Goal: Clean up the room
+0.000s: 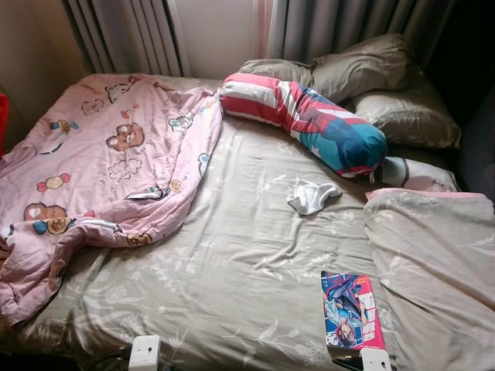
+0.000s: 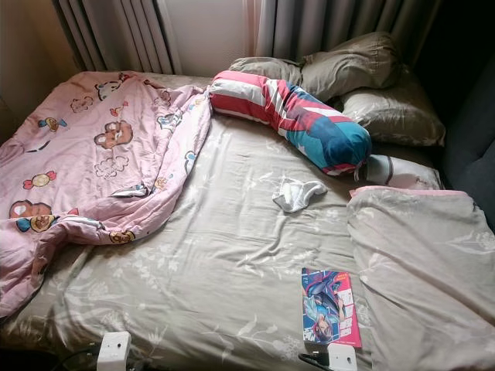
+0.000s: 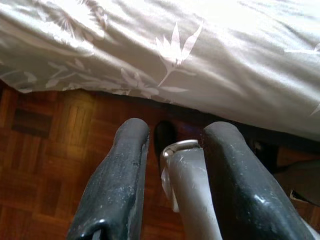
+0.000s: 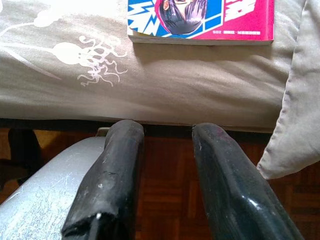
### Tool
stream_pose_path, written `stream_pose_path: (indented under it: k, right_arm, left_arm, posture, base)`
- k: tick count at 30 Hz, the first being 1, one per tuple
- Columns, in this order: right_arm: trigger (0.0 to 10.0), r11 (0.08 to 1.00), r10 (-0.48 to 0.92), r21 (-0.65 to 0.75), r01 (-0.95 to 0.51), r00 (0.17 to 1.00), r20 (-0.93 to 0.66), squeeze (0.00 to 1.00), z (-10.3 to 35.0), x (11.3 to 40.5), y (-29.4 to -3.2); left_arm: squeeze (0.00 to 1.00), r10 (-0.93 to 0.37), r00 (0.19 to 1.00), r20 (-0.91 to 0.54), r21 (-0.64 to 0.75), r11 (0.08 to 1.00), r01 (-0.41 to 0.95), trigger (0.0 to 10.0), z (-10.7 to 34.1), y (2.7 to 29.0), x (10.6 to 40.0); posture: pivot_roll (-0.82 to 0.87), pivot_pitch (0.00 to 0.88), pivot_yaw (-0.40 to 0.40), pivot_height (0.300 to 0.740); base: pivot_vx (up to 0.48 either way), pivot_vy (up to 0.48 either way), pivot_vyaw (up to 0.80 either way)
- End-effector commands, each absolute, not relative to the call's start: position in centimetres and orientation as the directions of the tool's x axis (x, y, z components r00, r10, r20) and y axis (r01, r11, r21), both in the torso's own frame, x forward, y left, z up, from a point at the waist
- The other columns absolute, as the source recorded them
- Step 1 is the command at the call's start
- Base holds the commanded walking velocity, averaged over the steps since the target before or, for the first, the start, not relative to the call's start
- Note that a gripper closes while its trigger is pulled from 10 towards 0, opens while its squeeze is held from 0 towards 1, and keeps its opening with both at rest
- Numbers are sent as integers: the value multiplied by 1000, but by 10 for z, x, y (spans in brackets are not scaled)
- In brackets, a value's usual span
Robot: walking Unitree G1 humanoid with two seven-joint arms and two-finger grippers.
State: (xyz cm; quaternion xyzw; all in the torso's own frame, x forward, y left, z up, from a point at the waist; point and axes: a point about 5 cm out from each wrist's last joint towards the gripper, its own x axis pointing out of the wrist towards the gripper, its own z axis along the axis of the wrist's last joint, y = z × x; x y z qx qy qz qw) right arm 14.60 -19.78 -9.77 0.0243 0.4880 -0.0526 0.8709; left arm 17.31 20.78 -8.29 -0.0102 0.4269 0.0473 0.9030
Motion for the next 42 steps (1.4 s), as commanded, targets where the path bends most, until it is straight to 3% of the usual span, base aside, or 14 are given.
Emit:
stream_pose_path:
  k: [1, 42]
  right_arm:
    - [10000, 994, -67, -12, 113, 499, -864, 0, -100, 140, -196]
    - [10000, 995, -66, -21, 97, 496, -866, 0, -100, 139, -198]
  left_arm:
    - [0, 80, 606, -792, 37, 996, -84, 10000, -86, 210, 166]
    - [0, 92, 577, -811, 46, 995, -93, 10000, -91, 212, 154]
  posture:
    - [-51, 117, -9, 740]
    - [-54, 122, -16, 740]
  base:
    - [0, 0, 0]
    - [-238, 0, 0]
